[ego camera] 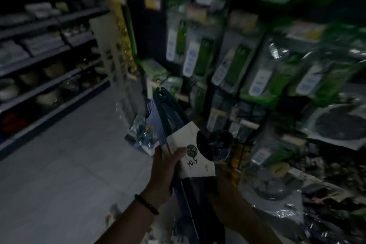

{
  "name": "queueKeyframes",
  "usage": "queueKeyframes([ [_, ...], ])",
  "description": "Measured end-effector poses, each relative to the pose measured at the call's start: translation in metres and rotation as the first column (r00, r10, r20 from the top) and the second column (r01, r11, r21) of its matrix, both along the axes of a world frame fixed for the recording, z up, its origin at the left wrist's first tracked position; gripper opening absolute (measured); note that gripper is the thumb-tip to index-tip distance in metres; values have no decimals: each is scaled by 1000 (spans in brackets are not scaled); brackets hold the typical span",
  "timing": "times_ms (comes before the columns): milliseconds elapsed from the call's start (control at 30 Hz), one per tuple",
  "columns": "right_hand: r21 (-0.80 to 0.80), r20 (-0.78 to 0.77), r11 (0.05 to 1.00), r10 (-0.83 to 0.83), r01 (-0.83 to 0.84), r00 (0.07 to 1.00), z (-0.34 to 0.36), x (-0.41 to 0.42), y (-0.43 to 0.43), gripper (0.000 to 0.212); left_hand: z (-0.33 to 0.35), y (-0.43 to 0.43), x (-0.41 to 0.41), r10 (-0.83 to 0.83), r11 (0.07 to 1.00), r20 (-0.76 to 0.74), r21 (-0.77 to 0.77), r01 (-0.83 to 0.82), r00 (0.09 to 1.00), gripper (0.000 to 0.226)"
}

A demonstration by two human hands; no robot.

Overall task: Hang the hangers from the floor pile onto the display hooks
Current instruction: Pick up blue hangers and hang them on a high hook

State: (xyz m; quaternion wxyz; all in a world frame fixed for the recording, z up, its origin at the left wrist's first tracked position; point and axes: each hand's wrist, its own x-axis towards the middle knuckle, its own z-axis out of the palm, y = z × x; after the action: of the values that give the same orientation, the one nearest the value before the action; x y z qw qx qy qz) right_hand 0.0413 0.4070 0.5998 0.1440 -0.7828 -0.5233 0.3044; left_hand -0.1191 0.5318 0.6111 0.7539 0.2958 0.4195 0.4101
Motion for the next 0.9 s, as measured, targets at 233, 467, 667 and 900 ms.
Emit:
queueKeyframes([
  [233,401,179,874,-370,276,912,211,55,-94,23,112,-65,65,-218,905,-84,357,233,972,66],
  [467,699,350,683,-586,212,731,336,145,-198,51,209,-203,205,-406,773,-84,500,391,910,91],
  [667,739,213,567,-710,365,671,405,253,-355,37,293,-357,317,-612,565,-113,631,532,783,88],
  [900,712,266,549,-788,438,555,457,349,-520,26,384,-504,431,-743,408,-32,770,491,669,47],
])
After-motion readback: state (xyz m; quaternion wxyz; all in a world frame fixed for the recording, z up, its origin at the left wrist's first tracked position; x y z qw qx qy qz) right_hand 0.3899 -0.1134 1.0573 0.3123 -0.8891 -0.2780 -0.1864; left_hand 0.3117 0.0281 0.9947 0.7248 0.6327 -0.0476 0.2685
